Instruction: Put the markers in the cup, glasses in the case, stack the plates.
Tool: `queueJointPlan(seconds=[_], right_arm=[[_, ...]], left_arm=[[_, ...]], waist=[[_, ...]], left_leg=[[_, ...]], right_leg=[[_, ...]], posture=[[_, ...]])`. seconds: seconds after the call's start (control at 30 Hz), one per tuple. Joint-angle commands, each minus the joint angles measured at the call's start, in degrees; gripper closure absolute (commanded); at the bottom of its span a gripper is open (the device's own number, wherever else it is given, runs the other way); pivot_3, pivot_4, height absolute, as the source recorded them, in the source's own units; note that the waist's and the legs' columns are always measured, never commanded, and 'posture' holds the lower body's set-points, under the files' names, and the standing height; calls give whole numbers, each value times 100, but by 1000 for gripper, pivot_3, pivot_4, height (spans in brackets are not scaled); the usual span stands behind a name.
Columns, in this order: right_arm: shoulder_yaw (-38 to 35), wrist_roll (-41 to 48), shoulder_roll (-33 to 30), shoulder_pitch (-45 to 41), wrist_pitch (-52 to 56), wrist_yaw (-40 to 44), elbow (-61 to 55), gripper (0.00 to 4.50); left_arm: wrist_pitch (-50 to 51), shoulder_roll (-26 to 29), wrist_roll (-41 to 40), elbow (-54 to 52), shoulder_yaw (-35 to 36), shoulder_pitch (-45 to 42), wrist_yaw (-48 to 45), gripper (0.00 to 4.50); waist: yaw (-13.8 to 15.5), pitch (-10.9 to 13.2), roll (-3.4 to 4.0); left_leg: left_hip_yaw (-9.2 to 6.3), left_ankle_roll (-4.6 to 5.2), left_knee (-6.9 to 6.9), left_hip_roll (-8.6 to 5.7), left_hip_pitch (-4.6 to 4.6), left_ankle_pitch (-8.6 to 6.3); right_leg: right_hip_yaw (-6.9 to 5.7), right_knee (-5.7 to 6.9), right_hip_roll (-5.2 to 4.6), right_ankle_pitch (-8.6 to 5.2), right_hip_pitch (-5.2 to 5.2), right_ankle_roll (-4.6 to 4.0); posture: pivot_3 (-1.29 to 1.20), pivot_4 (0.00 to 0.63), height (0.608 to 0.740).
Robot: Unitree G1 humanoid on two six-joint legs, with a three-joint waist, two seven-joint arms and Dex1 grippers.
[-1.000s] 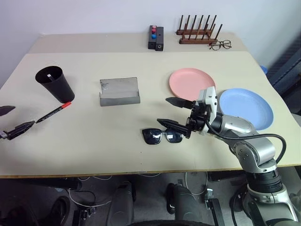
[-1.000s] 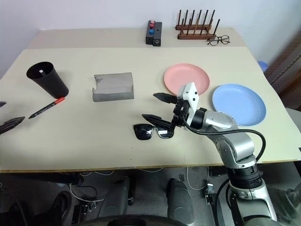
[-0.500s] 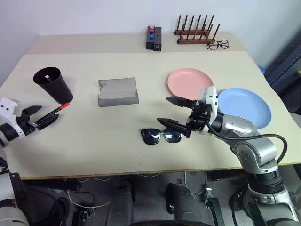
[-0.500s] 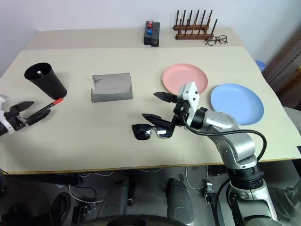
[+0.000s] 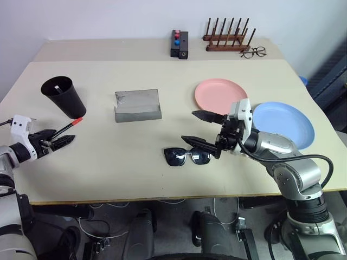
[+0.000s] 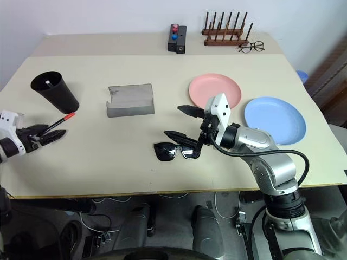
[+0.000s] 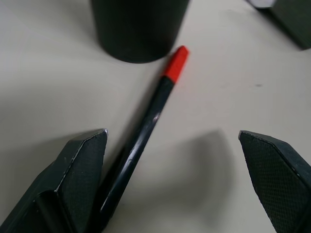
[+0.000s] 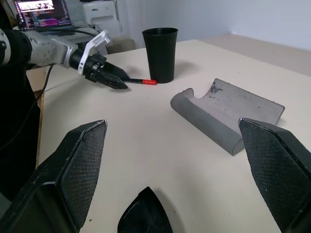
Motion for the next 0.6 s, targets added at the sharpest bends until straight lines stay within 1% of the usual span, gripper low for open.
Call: queueJointPlan(seconds=[0.03, 0.1, 0.23, 0.27, 0.33, 0.37, 0.43, 0.53, 0.6], right_arm=[[-130, 95, -8, -78, -47, -9, -206, 96], [-127, 88, -2, -74, -55, -14, -198, 96], [-112, 64, 22, -63, -87, -16, -167, 96], [-108, 55, 29, -61, -99, -14, -152, 96], [-89, 40, 49, -55, -117, -14, -134, 96], [-80, 32, 56, -53, -126, -12, -129, 96], [-71, 29, 69, -53, -131, -13, -118, 96], [-60, 23, 75, -60, -141, 5, -91, 96], [-43, 8, 74, -66, -152, 24, -71, 96]], left_arm=[[601, 215, 109, -403, -334, 185, -873, 24], [782, 309, 72, -630, -359, 256, -915, 24], [1311, 578, -50, -1278, -408, 593, -1320, 24], [1200, 592, -109, -1421, -311, 690, -1230, 24], [1528, 606, -355, -1612, -68, 716, -1131, 24], [1365, 594, -368, -1713, 5, 804, -972, 24], [934, 502, -309, -1730, 157, 806, -319, 24], [649, 337, -415, -2087, 261, 918, -64, 24], [996, 226, -504, -2351, 215, 859, 1, 24]], waist=[[-4, 0, 0], [-7, 1, 1], [-17, 1, 1], [-17, 1, 2], [-14, 2, 3], [-14, 2, 2], [-3, 2, 2], [10, 2, 1], [14, 2, 1]], left_leg=[[0, 0, 0, 0, 0, 0], [0, 0, -2, 0, 0, 0], [0, -1, -2, 2, -1, -1], [0, -1, -3, 2, -1, -1], [0, -1, -5, 3, -1, -1], [0, -1, -5, 4, -2, -1], [0, -1, -2, 5, -3, -1], [0, -1, -1, 5, -3, -1], [0, -1, 0, 5, -4, -1]], right_leg=[[0, -1, 0, 0, -1, 0], [0, -1, 0, -1, -2, -1], [1, -3, 0, -1, -4, -2], [2, -3, 0, -1, -5, -2], [2, -2, 0, -1, -6, -3], [1, -2, 0, -1, -7, -3], [2, -3, 0, -1, -7, -3], [2, -4, 0, -1, -6, -3], [2, -5, 0, -1, -4, -3]], posture=[[0, 150, 740], [0, 150, 740], [0, 150, 740], [0, 150, 740], [0, 150, 740], [0, 150, 740], [0, 150, 740], [0, 150, 740], [0, 150, 740]])
